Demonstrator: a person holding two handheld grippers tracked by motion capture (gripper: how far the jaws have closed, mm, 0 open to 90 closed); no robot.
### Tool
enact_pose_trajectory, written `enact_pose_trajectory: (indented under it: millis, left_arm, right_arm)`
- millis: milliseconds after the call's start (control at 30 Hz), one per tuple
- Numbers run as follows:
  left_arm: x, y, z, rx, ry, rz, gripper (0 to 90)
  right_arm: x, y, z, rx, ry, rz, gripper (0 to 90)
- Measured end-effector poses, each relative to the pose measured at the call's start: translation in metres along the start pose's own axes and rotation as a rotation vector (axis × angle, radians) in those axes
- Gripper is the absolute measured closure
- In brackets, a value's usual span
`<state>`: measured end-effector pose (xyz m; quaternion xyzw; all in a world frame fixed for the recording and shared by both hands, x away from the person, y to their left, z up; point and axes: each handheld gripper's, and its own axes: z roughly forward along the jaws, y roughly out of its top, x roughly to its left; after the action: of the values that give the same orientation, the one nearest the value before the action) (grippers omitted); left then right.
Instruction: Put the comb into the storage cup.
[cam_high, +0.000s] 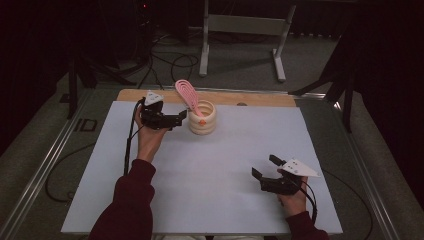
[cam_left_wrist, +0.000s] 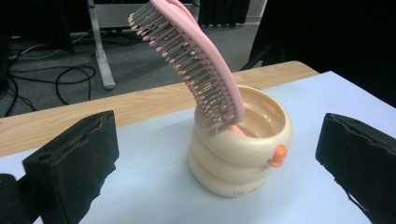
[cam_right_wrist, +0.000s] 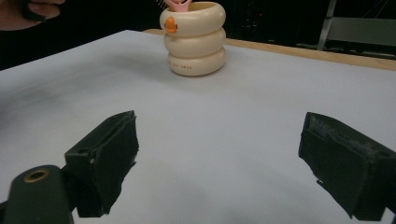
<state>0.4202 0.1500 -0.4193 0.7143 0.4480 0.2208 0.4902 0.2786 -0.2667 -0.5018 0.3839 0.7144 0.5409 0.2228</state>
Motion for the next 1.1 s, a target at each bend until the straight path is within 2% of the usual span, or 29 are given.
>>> enact_pose_trajectory:
  millis: [267, 467, 667, 967, 1033, 1100]
  left_arm:
    - [-0.003, -0.007, -0.027, -0.052, -0.007, 0.038, 0.1]
    - [-0.005, -0.017, -0.045, -0.056, -0.016, 0.066, 0.1]
    - [-0.003, -0.026, -0.062, -0.07, -0.019, 0.071, 0.0]
    - [0.0, -0.039, -0.095, -0.089, -0.022, 0.078, 0.0]
    - [-0.001, -0.045, -0.099, -0.092, -0.018, 0.08, 0.0]
    - [-0.003, -0.053, -0.101, -0.088, 0.008, 0.101, 0.0]
  right_arm:
    - [0.0, 0.0, 0.0, 0.003, 0.001, 0.002, 11.6]
    - [0.0, 0.0, 0.0, 0.003, 0.002, 0.002, 11.6]
    - [0.0, 0.0, 0.0, 0.003, 0.002, 0.004, 11.6]
    - [0.0, 0.0, 0.0, 0.004, -0.003, 0.006, 11.6]
    - [-0.001, 0.0, 0.0, 0.004, -0.003, 0.004, 11.6]
    - [0.0, 0.0, -0.001, 0.006, -0.009, 0.007, 11.2]
